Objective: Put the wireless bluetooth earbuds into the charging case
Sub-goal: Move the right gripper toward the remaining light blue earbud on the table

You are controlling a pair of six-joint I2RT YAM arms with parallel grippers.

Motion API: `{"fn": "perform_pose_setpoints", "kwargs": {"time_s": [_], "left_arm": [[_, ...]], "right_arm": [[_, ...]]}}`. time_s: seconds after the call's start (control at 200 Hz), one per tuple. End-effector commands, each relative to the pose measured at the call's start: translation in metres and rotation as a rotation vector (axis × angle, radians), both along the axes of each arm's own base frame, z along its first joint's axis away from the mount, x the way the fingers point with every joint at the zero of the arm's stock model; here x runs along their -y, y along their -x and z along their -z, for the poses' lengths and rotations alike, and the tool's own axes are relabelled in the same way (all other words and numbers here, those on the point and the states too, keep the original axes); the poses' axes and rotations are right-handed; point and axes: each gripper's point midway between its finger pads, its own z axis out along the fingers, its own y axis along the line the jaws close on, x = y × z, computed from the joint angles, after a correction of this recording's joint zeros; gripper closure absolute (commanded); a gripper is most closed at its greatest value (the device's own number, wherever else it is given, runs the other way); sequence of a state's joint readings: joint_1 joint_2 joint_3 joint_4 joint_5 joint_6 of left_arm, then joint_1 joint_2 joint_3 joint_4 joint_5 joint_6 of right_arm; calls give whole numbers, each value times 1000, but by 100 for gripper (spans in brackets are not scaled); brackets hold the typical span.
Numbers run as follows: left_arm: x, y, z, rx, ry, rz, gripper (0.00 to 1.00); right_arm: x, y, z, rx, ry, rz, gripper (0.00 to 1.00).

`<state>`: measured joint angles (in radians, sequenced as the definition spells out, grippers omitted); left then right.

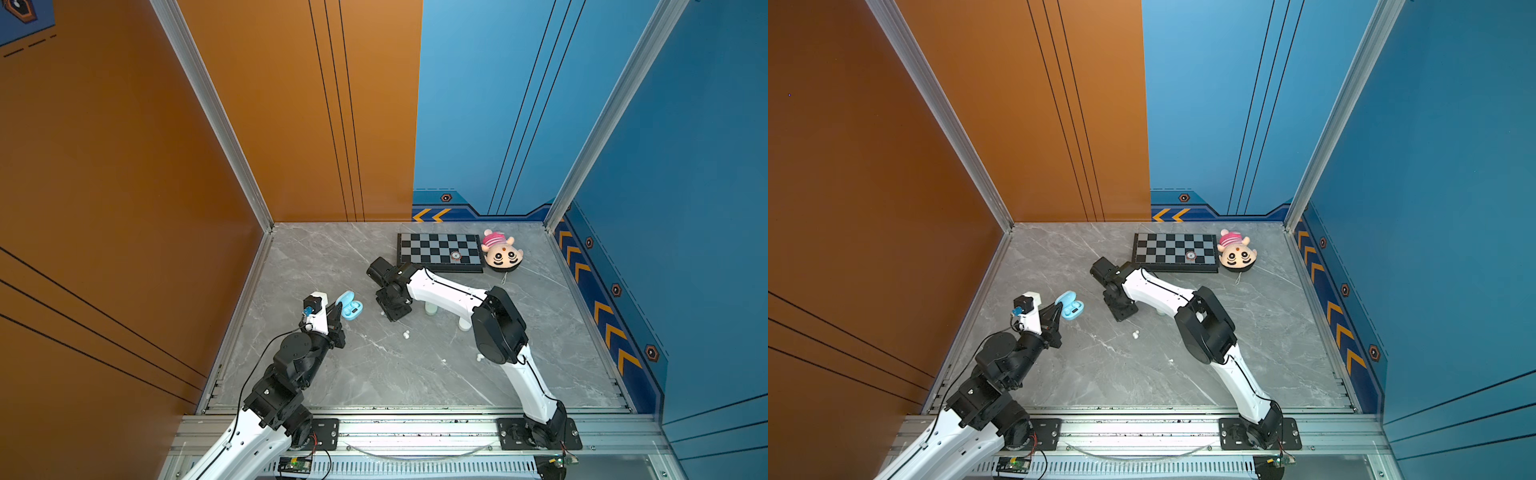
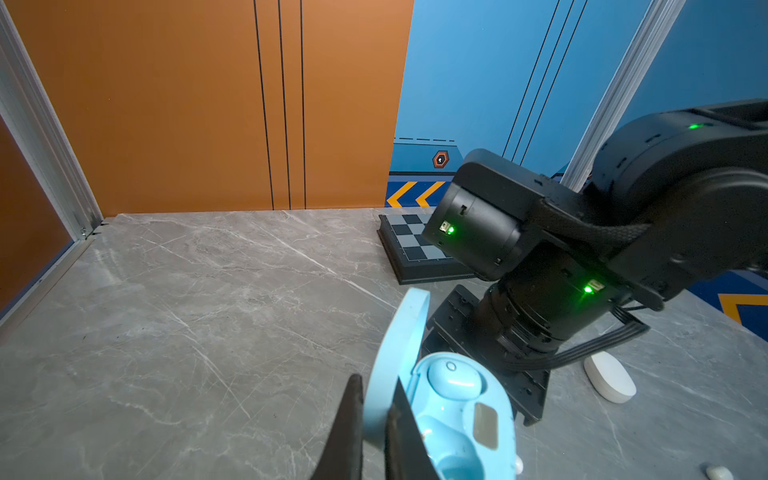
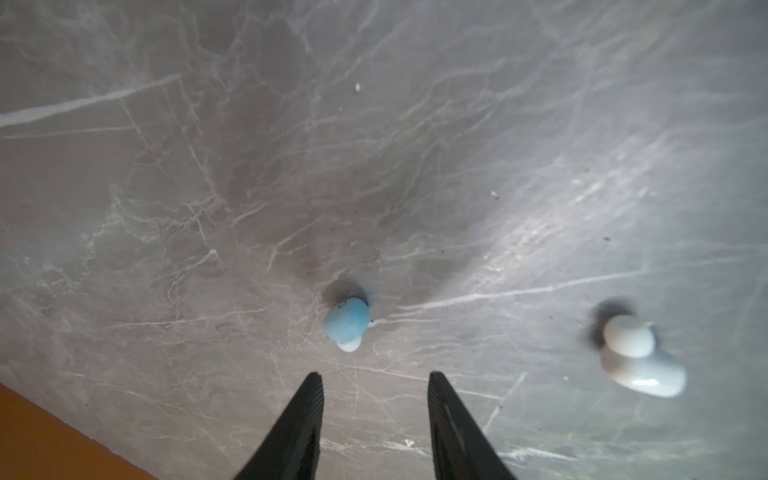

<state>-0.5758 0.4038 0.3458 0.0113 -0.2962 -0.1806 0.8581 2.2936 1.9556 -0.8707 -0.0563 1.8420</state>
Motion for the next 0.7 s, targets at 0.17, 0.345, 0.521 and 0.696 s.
{"fn": "perform_pose_setpoints", "kwargs": {"time_s": [0.17, 0.345, 0.521, 0.696], "left_arm": [[-4, -1, 6, -6, -34, -16, 100], [-3, 0, 6, -6, -35, -9, 100], [-3, -1, 7, -8, -39, -7, 100], [-1, -1, 8, -11, -48, 0, 100]], "right_arm": [[-12, -11, 9, -12, -20, 72, 55], [-7, -13, 19, -19, 2, 73, 56], [-5, -17, 27, -22, 14, 64, 57], [-5, -25, 35, -7, 9, 43, 58]]}}
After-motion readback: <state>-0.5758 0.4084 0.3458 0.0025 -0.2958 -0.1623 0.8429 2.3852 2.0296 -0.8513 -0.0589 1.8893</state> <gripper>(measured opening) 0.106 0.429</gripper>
